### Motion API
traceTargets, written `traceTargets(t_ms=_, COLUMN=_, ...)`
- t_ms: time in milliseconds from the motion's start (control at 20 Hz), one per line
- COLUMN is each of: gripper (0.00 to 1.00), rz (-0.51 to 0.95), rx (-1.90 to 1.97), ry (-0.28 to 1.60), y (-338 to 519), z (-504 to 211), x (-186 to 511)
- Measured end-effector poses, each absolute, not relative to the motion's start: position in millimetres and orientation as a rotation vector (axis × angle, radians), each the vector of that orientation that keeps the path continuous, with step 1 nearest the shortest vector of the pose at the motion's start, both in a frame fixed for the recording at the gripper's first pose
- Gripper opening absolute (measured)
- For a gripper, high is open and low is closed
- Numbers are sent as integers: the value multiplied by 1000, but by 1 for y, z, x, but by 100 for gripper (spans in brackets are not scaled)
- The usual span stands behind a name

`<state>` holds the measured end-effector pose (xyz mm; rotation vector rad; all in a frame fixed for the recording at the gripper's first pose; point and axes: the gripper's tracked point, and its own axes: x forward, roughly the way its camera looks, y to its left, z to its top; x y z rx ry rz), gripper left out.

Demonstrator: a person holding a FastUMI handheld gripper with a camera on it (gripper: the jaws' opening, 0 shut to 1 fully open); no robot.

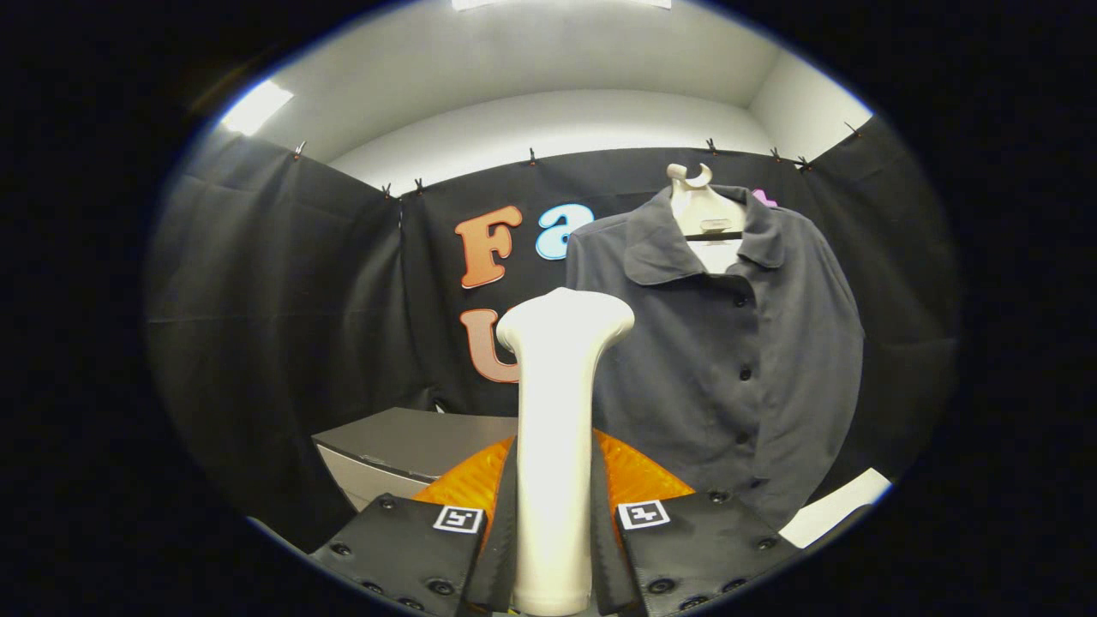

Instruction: Iron the clothes twice with a garment steamer, once on the left side and once on the right side.

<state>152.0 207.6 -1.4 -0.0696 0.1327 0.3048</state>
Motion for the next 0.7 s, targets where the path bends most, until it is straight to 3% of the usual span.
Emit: traceTargets(t_ms=700, gripper=43, rz=200, rx=-76, ry=106, y=132, z=11, x=160)
